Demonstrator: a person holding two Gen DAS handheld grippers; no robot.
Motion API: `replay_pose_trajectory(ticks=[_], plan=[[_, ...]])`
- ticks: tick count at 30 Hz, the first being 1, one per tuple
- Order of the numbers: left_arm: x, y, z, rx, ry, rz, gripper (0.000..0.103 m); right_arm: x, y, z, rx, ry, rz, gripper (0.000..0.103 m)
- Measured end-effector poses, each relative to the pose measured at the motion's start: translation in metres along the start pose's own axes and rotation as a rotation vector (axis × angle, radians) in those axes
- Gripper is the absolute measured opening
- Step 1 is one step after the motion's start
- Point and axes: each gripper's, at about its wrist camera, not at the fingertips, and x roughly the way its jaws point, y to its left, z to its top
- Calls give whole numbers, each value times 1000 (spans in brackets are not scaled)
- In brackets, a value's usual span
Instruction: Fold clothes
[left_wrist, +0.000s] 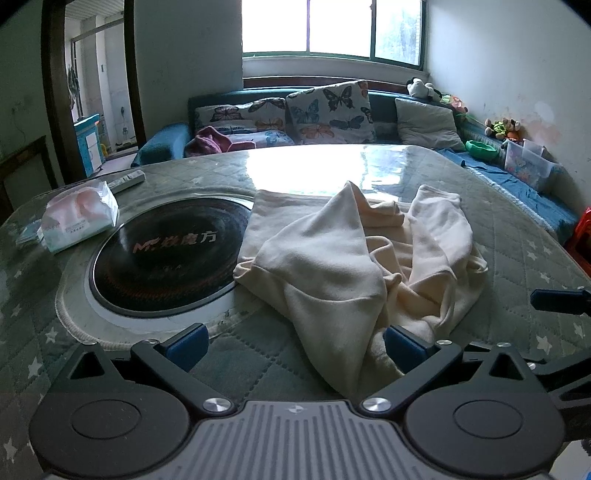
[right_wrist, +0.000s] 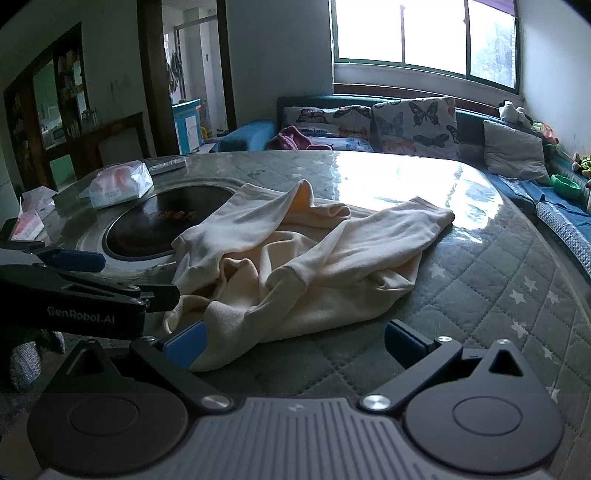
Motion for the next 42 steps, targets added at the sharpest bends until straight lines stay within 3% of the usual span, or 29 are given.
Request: replay_pose_trajectory(ticks=[42], plan=[[-18, -3, -14, 18, 5, 22, 103, -16, 10, -6, -43, -6, -62, 103]])
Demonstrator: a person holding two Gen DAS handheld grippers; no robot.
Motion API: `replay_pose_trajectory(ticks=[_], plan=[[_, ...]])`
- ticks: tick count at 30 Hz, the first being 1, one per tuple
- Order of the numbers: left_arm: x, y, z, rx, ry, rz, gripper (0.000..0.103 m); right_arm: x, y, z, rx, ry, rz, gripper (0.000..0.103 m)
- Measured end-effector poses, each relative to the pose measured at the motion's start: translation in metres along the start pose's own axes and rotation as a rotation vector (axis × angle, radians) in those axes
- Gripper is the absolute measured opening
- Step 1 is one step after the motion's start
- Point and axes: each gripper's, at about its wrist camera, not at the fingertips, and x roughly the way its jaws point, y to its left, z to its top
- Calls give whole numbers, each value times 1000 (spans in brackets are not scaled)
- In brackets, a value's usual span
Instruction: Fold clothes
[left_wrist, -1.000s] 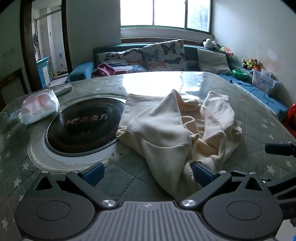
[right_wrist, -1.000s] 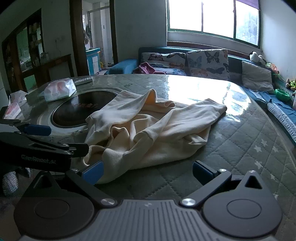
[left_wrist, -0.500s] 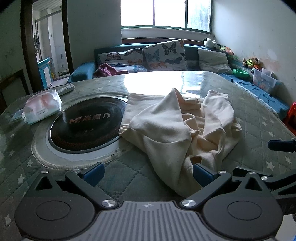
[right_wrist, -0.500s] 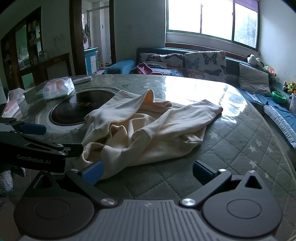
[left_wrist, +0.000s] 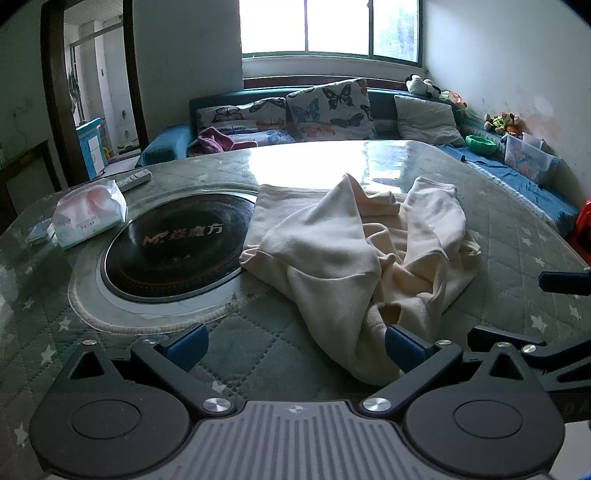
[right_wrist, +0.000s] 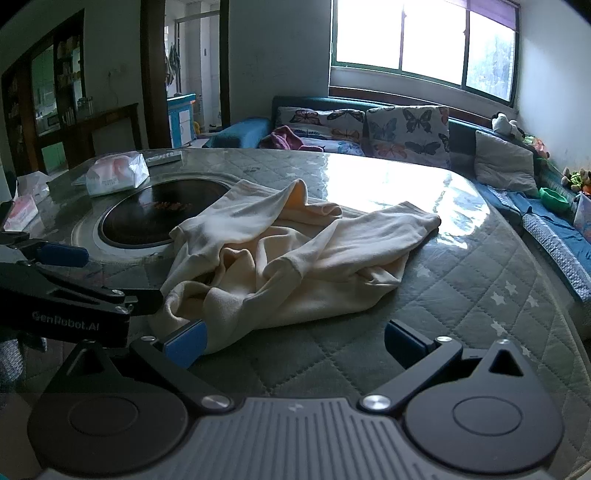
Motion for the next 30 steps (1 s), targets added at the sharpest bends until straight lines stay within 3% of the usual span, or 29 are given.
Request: replay_pose_trajectory(ticks=[16, 30], plan=[[1, -2, 1, 9, 8, 7, 103, -1, -1, 1, -6, -1, 0, 103], [11, 3, 26, 34, -17, -3, 103, 10, -17, 17, -1, -5, 11, 103]])
